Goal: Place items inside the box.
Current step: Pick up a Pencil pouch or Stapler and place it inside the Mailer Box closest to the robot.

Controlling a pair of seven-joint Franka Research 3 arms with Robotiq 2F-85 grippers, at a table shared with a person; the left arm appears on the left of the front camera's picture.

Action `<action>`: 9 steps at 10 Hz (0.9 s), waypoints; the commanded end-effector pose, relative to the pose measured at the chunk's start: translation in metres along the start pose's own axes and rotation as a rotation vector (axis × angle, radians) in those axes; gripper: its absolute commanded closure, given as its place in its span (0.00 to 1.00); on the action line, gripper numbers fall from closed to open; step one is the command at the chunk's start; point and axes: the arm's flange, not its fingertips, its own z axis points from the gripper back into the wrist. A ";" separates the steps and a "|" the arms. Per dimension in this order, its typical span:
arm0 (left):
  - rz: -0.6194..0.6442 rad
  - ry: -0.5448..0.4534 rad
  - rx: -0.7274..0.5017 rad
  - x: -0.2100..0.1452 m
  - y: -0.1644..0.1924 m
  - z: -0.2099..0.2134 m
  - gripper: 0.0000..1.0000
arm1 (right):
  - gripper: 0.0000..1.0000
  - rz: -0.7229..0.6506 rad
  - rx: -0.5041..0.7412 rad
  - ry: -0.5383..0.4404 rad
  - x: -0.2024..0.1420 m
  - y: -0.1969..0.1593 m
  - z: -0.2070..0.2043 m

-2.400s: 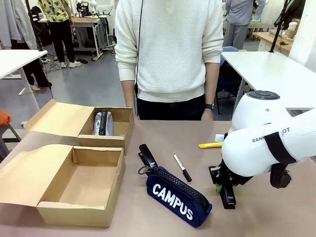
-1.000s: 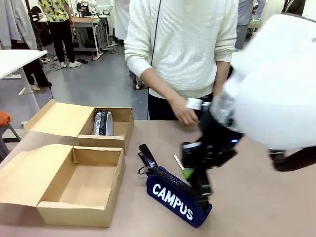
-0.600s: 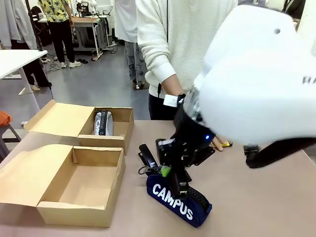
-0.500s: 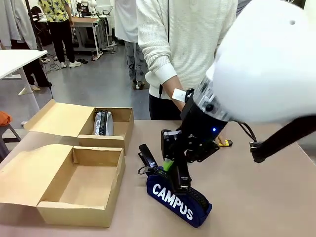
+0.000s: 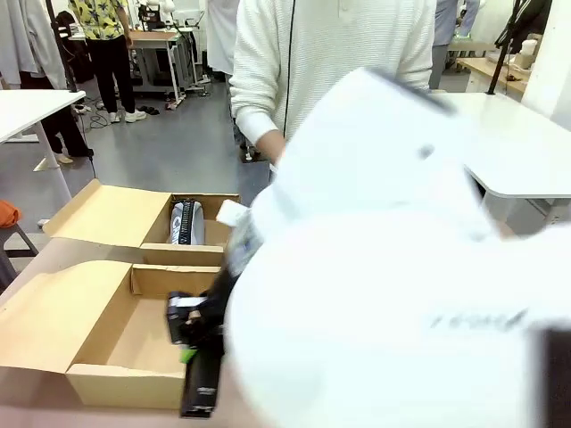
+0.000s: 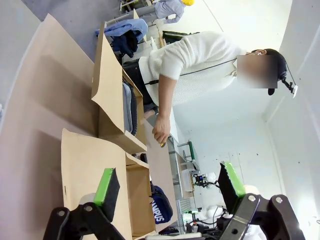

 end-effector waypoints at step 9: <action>-0.020 -0.014 -0.019 -0.003 -0.002 -0.002 0.00 | 0.63 -0.014 -0.001 -0.223 0.034 0.050 -0.046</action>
